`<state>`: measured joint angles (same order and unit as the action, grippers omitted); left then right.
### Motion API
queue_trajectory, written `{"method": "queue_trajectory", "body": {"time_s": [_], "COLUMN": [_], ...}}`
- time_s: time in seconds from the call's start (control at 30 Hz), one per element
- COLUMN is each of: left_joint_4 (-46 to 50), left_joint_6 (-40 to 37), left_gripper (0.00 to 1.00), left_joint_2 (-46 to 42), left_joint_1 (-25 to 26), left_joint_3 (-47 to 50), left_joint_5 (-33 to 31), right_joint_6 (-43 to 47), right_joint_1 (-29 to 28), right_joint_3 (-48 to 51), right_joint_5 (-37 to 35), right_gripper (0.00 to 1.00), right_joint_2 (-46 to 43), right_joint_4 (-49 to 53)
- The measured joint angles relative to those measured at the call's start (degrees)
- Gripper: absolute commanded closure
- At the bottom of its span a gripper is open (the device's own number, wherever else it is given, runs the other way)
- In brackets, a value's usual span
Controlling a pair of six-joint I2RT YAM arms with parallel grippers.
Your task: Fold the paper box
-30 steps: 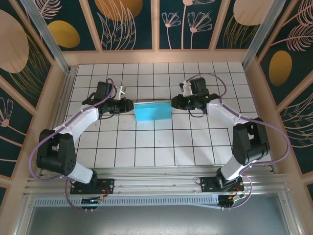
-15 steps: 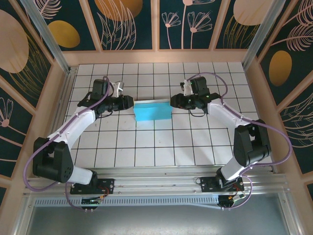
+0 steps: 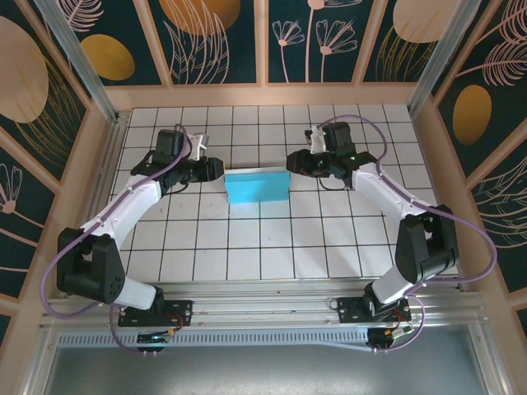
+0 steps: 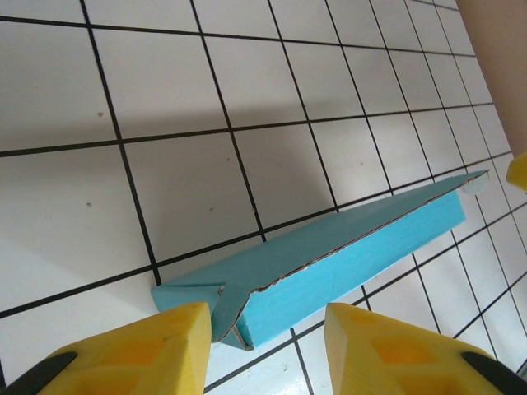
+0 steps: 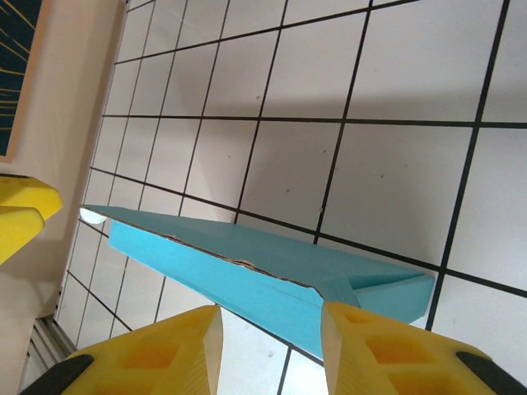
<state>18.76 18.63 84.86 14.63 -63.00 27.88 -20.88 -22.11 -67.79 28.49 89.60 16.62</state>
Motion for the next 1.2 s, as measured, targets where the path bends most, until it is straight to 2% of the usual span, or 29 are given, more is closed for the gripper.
{"method": "queue_trajectory", "body": {"time_s": [0.33,0.7,1.03,1.2], "left_joint_4": [1.9,1.9,2.1,2.3], "left_joint_6": [-0.5,-0.4,-0.4,-0.3], "left_gripper": [0.69,0.75,0.74,0.63], "left_joint_2": [2.6,3.3,3.5,3.7], "left_joint_1": [0.0,0.0,0.0,0.0], "left_joint_3": [-0.1,-0.2,-0.5,-0.8], "left_joint_5": [1.9,2.7,2.7,2.7], "right_joint_6": [0.0,0.0,1.6,4.1], "right_joint_1": [0.0,0.0,0.0,0.0], "right_joint_3": [0.0,0.0,-1.0,-2.4], "right_joint_5": [-0.6,-0.3,-2.3,-3.2], "right_gripper": [0.74,0.76,0.72,0.71], "right_joint_2": [1.0,2.6,2.8,3.2], "right_joint_4": [1.0,1.3,2.8,3.8]}}
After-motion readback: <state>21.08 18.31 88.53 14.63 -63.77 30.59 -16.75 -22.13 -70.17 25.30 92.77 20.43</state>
